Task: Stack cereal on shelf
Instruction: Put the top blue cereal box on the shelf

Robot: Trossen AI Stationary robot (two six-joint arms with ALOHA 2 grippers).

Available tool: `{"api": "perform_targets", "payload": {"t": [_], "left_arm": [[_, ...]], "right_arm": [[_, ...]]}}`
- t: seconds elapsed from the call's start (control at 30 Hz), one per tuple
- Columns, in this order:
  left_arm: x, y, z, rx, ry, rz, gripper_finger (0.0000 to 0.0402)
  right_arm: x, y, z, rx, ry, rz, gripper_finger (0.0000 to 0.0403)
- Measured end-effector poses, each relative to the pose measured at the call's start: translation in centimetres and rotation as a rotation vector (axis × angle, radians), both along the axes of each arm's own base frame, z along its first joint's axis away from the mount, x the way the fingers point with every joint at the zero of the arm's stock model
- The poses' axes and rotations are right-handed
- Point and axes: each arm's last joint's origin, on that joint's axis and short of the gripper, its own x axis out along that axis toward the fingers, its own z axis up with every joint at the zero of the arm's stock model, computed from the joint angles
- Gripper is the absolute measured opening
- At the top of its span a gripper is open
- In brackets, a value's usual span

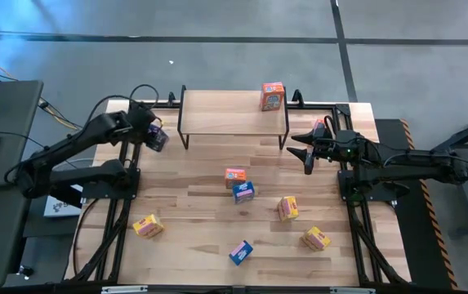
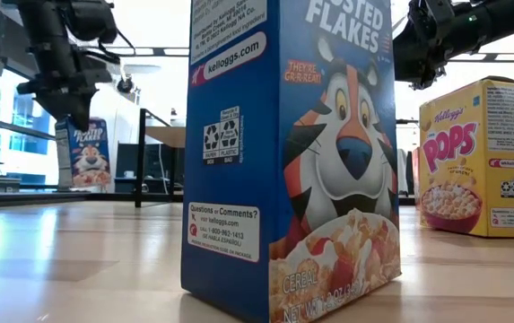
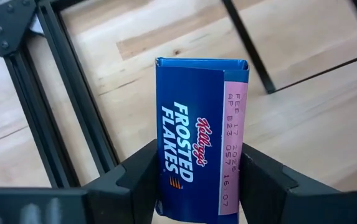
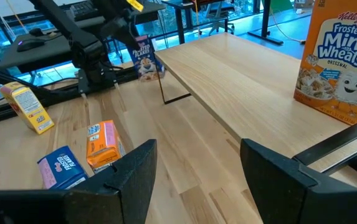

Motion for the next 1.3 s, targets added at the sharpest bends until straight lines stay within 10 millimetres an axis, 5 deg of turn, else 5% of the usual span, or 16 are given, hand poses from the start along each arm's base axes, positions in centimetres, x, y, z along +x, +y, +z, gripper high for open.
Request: {"api": "perform_targets", "payload": {"t": [0.6,1.3], "left_arm": [[-2.6,-1.7,2.7,0.288,-0.144,0.022,0.0172],[-0.9,-0.3,7.4,0.746,-0.409,-0.106,0.0172]], "right_arm": [[0.0,0.0,0.0,-0.002,0.001,0.000,0.0224],[0.0,0.0,0.0,0.014,-0.005,-0.007,0.0224]]}}
